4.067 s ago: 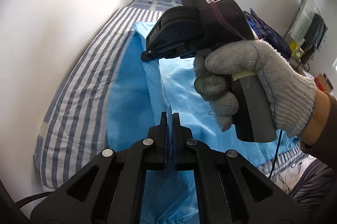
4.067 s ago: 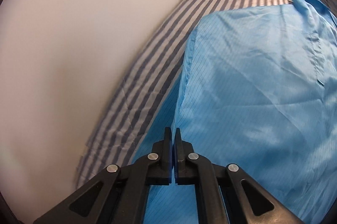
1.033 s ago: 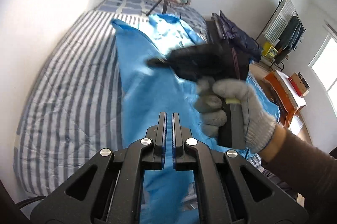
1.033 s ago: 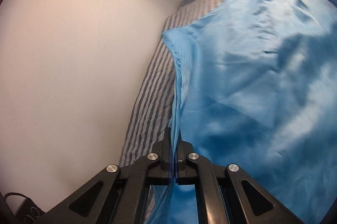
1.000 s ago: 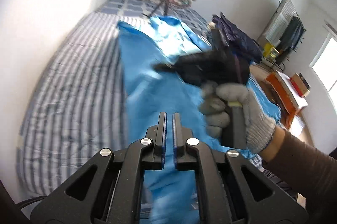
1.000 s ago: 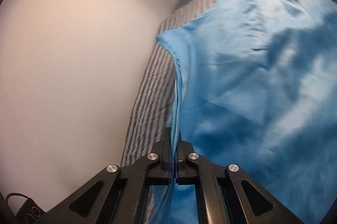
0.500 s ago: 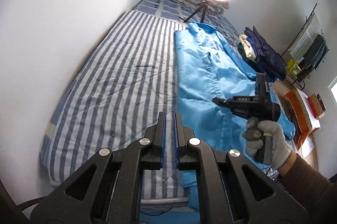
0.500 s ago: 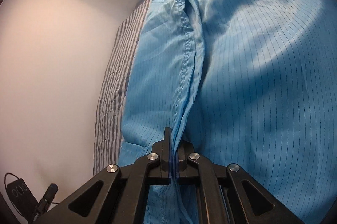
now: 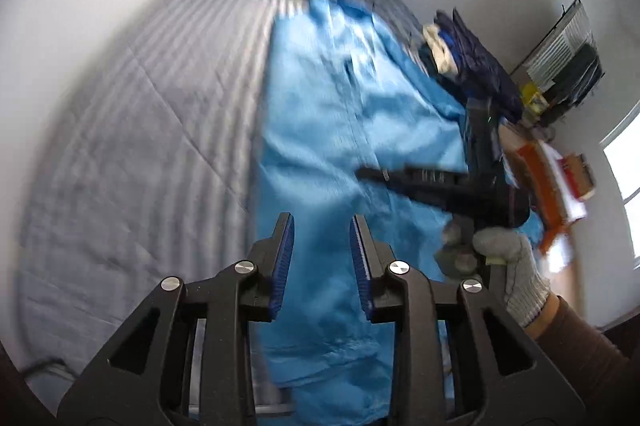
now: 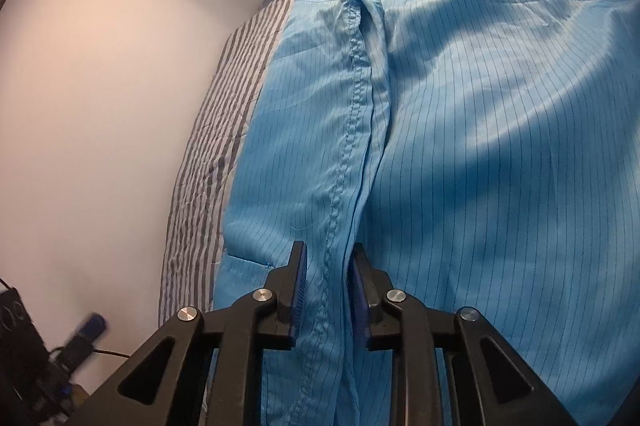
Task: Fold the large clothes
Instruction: 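Open both tools and lift them away from the folded coat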
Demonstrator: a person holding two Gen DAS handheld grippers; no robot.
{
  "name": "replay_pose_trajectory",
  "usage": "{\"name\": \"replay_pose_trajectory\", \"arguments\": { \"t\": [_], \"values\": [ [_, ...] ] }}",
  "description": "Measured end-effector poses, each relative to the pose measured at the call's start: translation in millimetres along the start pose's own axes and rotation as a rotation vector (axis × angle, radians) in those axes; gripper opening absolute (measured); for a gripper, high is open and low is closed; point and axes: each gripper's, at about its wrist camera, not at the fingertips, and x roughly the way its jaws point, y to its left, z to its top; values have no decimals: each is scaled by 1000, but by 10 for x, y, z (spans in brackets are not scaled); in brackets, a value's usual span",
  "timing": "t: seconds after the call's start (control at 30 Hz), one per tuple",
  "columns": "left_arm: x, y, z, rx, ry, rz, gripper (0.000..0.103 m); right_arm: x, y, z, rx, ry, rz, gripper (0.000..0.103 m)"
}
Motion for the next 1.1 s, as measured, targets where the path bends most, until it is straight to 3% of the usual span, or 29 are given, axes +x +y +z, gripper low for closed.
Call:
{"name": "replay_pose_trajectory", "arguments": {
  "t": [0.03, 0.07, 0.17, 0.23, 0.4, 0.47, 0.6, 0.63, 0.7, 0.73, 0.87, 1.0, 1.07, 1.1],
  "values": [
    [127, 46, -36, -29, 33, -14, 23, 3, 29, 1, -31, 1, -22, 4],
    [275, 107, -80, -63, 70, -11, 22, 1, 72, 3, -68, -5, -60, 1],
    [601, 219, -212, -109, 163, -4, 22, 60, 168, 31, -167, -4, -196, 0],
    [775, 238, -324, -97, 220, 19, 22, 98, 139, 39, -173, 14, -237, 0],
    [585, 132, -338, -54, 157, 33, 22, -123, 283, -43, -232, -63, -257, 17],
    [462, 120, -374, -52, 119, 45, 22, -194, 416, -78, -286, -97, -259, 17],
    [320, 104, -473, -19, 85, 65, 22, -151, 698, -65, -358, -91, -107, 17],
    [308, 112, -484, -16, 88, 67, 22, -93, 766, -49, -371, -74, -106, 17],
    [359, 120, -552, -10, 118, 73, 22, -19, 921, -26, -426, -97, -244, 18],
    [380, 128, -568, -11, 130, 70, 22, -23, 984, -6, -445, -118, -263, 18],
    [492, 116, -617, 15, 171, 88, 22, 122, 1109, 102, -433, -48, -104, 18],
    [540, 161, -663, 3, 186, 76, 22, 552, 1063, 170, -437, 20, -139, 17],
    [556, 164, -728, 12, 184, 82, 22, 774, 948, 209, -411, 40, -212, 17],
    [538, 133, -768, 41, 186, 91, 22, 841, 904, 220, -400, 46, -230, 12]
  ]
}}
